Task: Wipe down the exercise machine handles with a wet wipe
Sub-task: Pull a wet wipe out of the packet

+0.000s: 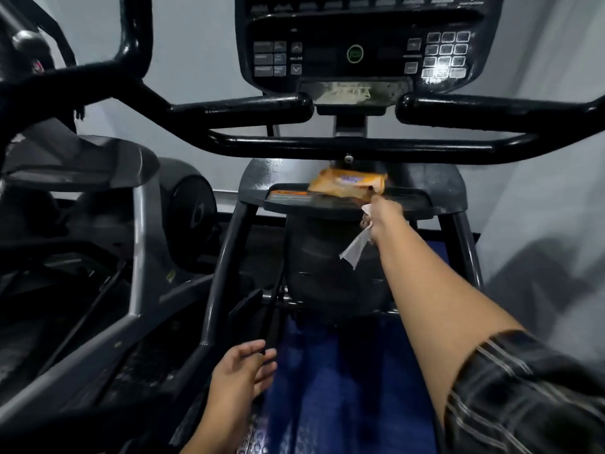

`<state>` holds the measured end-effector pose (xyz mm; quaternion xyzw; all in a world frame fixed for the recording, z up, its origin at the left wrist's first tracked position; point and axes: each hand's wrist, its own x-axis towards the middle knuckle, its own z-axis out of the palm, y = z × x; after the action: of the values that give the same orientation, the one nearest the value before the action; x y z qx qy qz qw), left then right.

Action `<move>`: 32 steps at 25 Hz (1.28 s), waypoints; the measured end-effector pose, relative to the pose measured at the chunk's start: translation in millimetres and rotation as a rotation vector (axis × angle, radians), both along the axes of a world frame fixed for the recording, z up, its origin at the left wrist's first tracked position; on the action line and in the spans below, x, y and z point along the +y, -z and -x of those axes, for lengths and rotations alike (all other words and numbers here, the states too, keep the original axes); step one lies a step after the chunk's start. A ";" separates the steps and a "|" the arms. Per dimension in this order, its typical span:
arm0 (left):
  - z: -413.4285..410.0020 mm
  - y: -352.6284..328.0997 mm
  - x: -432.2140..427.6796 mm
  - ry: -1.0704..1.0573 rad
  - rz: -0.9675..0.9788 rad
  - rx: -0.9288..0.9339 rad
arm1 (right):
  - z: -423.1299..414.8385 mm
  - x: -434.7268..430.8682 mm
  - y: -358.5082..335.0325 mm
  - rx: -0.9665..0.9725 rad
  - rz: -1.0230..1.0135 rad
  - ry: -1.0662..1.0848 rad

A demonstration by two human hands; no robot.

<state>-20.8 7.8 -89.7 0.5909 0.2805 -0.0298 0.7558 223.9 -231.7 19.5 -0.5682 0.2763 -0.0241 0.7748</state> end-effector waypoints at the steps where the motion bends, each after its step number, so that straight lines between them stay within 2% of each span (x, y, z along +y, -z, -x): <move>1: -2.4 2.5 2.5 -0.003 0.002 0.004 | -11.9 1.7 5.8 0.052 0.019 -0.015; 5: -14.5 14.0 13.3 -0.011 0.025 0.028 | -33.8 2.1 23.4 0.105 0.045 0.080; 12: -13.0 6.9 2.8 0.049 0.013 0.029 | -6.2 1.2 28.6 0.031 0.126 0.104; 14: -10.2 -1.1 -2.4 0.082 -0.003 -0.008 | 22.1 11.2 30.4 0.096 0.033 0.093; 18: 7.7 -17.0 -17.1 0.225 -0.044 -0.121 | 120.2 51.3 32.9 0.103 -0.387 -0.279; 20: 26.5 -28.1 -25.0 0.358 -0.017 -0.157 | 179.3 67.4 35.5 0.064 -0.446 -0.274; 22: 47.5 -36.2 -27.2 0.405 -0.014 -0.191 | 238.2 78.9 28.8 0.003 -0.389 -0.209; 26: 95.9 -47.7 -13.3 0.224 -0.035 -0.217 | 326.2 68.9 10.8 -0.156 -0.091 -0.189; 28: 125.2 -59.3 -2.7 0.225 0.009 -0.235 | 366.9 62.8 -0.6 -0.243 0.041 -0.151; 32: 179.5 -80.7 12.0 0.225 0.062 -0.280 | 447.5 64.5 -17.2 -0.377 0.158 -0.072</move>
<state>-200.2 19.8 -9.0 0.5932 0.1036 -0.0402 0.7974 -223.6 -167.2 36.6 -0.6220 0.1032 -0.1238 0.7662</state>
